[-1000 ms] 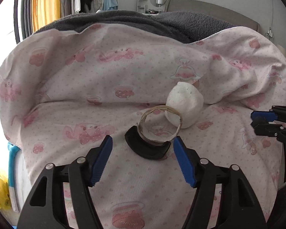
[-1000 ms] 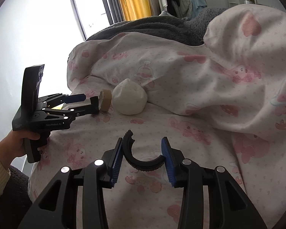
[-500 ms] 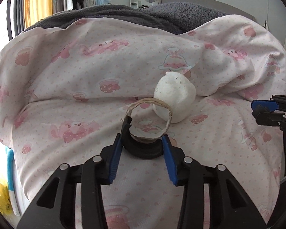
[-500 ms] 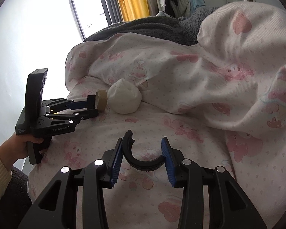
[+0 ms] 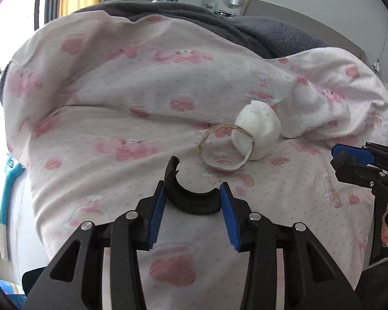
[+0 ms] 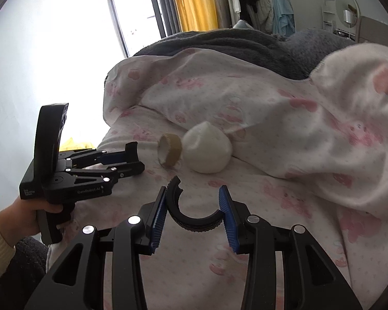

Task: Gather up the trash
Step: 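Grasp a black curved clip with the right tool while the left tool grasps another black clip, then carry both black clips over the teal bin with both tools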

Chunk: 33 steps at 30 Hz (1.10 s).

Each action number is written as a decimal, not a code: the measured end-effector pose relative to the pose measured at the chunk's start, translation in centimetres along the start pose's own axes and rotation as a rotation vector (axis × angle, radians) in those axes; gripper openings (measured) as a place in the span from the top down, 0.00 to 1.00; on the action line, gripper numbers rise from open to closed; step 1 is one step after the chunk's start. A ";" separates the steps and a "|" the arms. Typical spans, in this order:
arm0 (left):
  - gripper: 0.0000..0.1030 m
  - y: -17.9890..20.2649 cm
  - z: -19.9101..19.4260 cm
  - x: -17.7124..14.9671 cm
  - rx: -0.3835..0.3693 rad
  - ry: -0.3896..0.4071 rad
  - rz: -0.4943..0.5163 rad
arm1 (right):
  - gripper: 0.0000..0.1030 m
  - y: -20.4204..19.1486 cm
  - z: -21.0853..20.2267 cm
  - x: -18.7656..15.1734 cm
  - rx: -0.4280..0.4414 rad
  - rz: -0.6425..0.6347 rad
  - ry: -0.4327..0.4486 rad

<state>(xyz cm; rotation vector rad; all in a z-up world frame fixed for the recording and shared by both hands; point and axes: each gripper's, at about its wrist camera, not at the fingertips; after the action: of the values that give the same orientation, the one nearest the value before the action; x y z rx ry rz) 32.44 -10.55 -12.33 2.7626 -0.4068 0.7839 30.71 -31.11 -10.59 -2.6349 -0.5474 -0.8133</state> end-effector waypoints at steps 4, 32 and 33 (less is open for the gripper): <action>0.56 -0.6 -1.2 -0.7 0.013 0.017 -0.007 | 0.60 -1.9 0.3 1.2 0.010 -0.021 0.006; 0.55 -13.0 -7.5 -6.4 0.205 -0.043 -0.191 | 0.60 -17.9 5.8 7.1 0.161 -0.169 0.000; 0.55 -13.4 -7.6 -6.7 0.209 -0.051 -0.193 | 0.60 -18.6 6.0 7.3 0.169 -0.173 0.000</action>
<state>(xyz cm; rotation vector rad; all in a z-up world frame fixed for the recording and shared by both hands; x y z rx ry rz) 27.77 5.55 -11.74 2.9618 -0.0671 0.7476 30.72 -10.55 -7.37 -2.4587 -0.8159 -0.7800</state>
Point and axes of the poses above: each gripper's, at about its wrist camera, not at the fingertips, and z roughly the way its jaws point, y to its right, x to its top, and after that the axes turned 11 degrees about -y, right-handed
